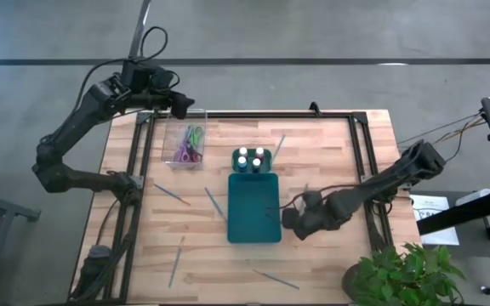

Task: Pick & Place Paint Supplies
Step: Put the blue paintbrush into the blue bin

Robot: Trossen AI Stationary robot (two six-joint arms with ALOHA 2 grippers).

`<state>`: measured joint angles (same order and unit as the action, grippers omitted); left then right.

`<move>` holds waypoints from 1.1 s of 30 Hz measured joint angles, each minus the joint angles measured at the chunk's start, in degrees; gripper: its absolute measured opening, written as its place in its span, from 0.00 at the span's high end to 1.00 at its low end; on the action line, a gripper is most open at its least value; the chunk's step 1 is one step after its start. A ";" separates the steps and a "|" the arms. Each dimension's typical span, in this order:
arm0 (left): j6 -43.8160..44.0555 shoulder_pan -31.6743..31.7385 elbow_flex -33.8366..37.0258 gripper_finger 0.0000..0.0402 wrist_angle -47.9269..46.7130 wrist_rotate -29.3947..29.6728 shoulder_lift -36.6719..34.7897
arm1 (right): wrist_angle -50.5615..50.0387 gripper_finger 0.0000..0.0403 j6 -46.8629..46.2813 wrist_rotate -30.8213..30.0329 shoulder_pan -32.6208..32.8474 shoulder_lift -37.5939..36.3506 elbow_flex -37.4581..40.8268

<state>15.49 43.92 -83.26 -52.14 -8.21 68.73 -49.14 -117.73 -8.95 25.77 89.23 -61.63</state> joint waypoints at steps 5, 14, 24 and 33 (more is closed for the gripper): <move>0.03 0.00 0.00 0.41 -0.02 -0.85 0.00 | 0.47 0.36 -2.59 0.37 0.10 2.30 1.76; 1.05 0.00 0.02 0.41 -0.02 -1.72 0.00 | 2.04 0.52 -3.93 0.43 0.10 6.63 2.92; 1.51 -0.07 0.02 0.41 -0.02 -2.05 0.00 | 5.06 0.68 -4.90 -0.13 -0.56 8.46 4.02; 2.40 -0.11 0.02 0.41 -0.02 -2.40 0.00 | 6.92 0.75 -1.88 -1.60 -1.61 8.46 4.35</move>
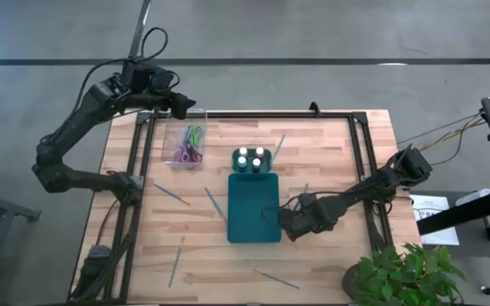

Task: Pick & Place Paint Supplies
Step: Put the blue paintbrush into the blue bin

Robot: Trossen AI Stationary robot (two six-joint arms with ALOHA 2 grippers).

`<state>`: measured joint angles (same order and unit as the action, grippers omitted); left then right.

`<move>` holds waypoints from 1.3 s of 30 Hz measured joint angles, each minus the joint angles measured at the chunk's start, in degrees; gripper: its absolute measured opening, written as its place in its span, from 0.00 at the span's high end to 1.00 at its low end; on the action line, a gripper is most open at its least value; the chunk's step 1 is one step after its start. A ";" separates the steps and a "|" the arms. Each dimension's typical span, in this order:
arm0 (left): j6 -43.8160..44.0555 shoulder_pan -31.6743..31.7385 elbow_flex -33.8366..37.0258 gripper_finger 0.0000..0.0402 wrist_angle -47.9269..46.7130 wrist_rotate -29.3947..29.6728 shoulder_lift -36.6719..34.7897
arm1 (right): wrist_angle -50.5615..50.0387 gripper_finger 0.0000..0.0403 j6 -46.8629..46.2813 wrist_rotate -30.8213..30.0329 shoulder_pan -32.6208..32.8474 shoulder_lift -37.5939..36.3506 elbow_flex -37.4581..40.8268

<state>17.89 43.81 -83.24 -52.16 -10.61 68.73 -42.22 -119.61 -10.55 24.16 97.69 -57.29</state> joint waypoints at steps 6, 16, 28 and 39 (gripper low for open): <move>0.15 0.00 0.00 0.41 0.00 -0.02 0.00 | 2.80 0.75 0.04 0.18 0.04 0.00 1.47; 0.17 0.00 0.00 0.41 0.00 -0.61 0.00 | 5.62 0.75 -0.34 2.13 0.20 0.00 4.21; 0.17 0.00 -0.02 0.41 0.00 -1.05 0.00 | 5.73 0.75 -0.37 3.81 0.44 -0.09 4.67; 0.17 0.00 -0.04 0.41 0.03 -1.05 0.00 | 6.22 0.75 -0.19 4.65 1.46 -0.09 4.78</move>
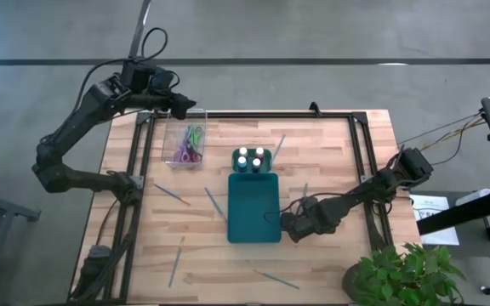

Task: Pick & Place Paint Supplies
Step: Put the blue paintbrush into the blue bin

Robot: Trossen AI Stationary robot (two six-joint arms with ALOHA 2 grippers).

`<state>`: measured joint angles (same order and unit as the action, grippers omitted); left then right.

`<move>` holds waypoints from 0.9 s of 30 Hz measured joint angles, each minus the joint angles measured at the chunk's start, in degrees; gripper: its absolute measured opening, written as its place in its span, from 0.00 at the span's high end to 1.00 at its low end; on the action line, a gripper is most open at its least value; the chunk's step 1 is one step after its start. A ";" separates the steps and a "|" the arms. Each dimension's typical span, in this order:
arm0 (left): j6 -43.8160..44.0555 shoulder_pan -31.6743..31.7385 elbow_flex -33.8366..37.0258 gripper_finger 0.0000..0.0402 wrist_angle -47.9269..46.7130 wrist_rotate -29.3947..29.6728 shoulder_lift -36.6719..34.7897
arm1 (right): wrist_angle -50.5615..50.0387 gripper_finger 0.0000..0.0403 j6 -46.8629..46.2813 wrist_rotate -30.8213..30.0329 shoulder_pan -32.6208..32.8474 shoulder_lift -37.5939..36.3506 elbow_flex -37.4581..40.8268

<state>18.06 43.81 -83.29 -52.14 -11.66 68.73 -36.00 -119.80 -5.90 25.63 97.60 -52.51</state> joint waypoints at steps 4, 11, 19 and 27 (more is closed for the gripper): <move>0.01 0.00 -0.02 0.41 0.02 -0.01 0.00 | 0.23 0.75 0.25 0.19 0.00 0.00 0.02; 0.02 0.00 -0.02 0.41 0.02 -0.44 0.00 | 0.08 0.86 1.52 -0.08 0.00 0.00 0.07; 0.02 0.00 -0.07 0.41 0.04 -0.46 0.00 | 1.03 0.98 3.15 -3.00 0.03 -0.24 0.02; 0.48 0.00 -0.07 0.41 0.02 -0.48 0.00 | -0.34 0.98 5.11 -7.98 1.45 -5.21 -3.52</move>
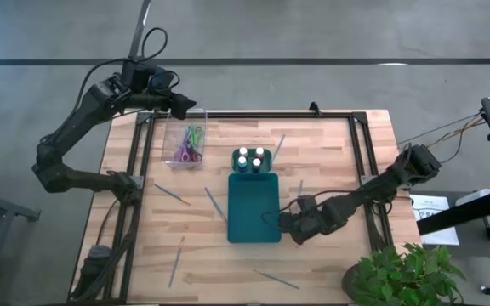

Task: Pick & Place Paint Supplies
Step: Put the blue paintbrush into the blue bin

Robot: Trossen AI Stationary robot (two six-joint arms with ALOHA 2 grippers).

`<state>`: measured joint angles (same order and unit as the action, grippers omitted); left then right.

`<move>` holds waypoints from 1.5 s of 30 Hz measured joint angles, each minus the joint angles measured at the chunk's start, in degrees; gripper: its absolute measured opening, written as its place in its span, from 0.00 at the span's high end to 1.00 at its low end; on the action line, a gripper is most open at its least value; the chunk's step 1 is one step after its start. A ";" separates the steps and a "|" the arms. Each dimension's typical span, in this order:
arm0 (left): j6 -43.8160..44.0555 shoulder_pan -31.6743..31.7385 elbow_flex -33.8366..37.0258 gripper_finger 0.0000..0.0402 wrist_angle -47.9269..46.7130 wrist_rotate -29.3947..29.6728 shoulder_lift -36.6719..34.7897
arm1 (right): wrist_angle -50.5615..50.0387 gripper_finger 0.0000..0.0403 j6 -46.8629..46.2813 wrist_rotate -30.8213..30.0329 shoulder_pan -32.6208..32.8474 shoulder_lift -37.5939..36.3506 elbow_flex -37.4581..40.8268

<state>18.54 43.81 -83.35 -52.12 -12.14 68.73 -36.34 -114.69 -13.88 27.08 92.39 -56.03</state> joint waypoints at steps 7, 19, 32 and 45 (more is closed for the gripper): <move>-0.01 0.00 0.00 0.41 0.00 -0.10 -0.02 | -10.60 0.98 1.31 -3.70 3.61 -1.92 -9.77; -0.02 -0.07 0.00 0.41 1.70 0.06 -0.02 | 2.24 0.98 19.74 -1.11 -3.55 -1.15 -12.63; -0.21 -0.15 0.00 0.41 1.70 -1.01 -0.37 | 21.09 0.98 20.82 5.93 -6.20 4.62 -7.27; -0.72 -0.15 0.00 0.41 1.41 -1.46 -0.42 | 23.26 0.98 23.65 0.38 -6.37 4.05 -7.94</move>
<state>17.82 43.66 -83.35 -50.71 -13.60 68.31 -13.08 -91.04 -13.50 20.71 96.44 -63.97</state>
